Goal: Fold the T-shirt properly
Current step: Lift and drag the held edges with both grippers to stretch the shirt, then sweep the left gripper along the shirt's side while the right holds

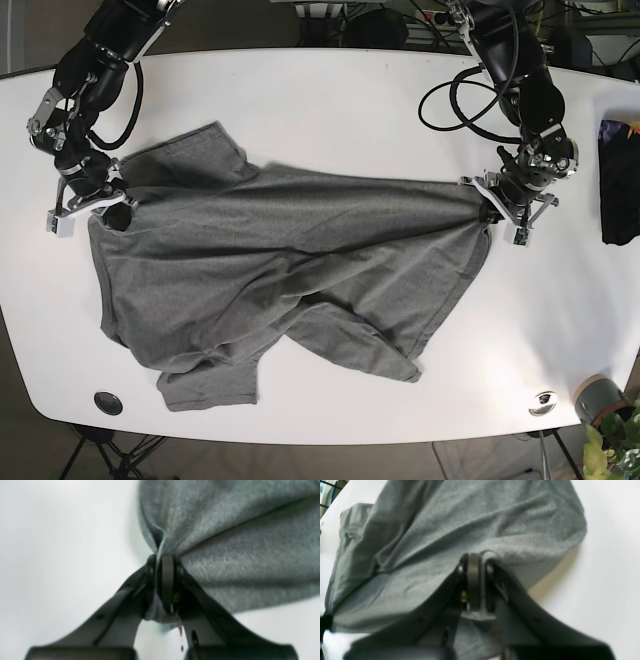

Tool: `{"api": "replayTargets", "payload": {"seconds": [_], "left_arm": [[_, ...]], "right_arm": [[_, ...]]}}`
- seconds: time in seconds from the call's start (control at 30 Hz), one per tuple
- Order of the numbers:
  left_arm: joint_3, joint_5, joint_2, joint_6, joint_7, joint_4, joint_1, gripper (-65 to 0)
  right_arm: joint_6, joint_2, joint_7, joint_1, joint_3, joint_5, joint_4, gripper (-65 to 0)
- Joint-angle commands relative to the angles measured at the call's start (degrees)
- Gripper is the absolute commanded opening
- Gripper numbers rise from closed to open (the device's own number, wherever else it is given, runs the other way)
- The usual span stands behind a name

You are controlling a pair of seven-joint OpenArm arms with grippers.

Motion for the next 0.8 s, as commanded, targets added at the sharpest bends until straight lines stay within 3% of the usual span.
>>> {"api": "replayTargets", "payload": {"seconds": [0.0, 0.33, 0.57, 0.77], "left_arm": [[-1.7, 0.0, -0.8, -0.3, 1.2, 1.1, 1.2, -65.0], [-5.9, -0.1, -0.1, -0.3, 3.4, 8.0, 10.7, -65.0], [-5.9, 0.1, 3.5, -0.3, 7.0, 17.8, 17.3, -65.0], [-6.5, 0.0, 3.3, -0.3, 7.8, 22.9, 22.1, -65.0]], "right_arm": [[0.38, 0.4, 1.1, -1.8, 0.4, 1.6, 4.0, -62.1], [0.56, -3.9, 1.1, -11.7, 1.6, 1.7, 11.3, -62.1], [0.82, -4.1, 1.1, -15.8, 1.6, 1.7, 13.7, -62.1], [1.00, -4.0, 1.1, -19.0, 1.6, 1.7, 14.4, -62.1]]}}
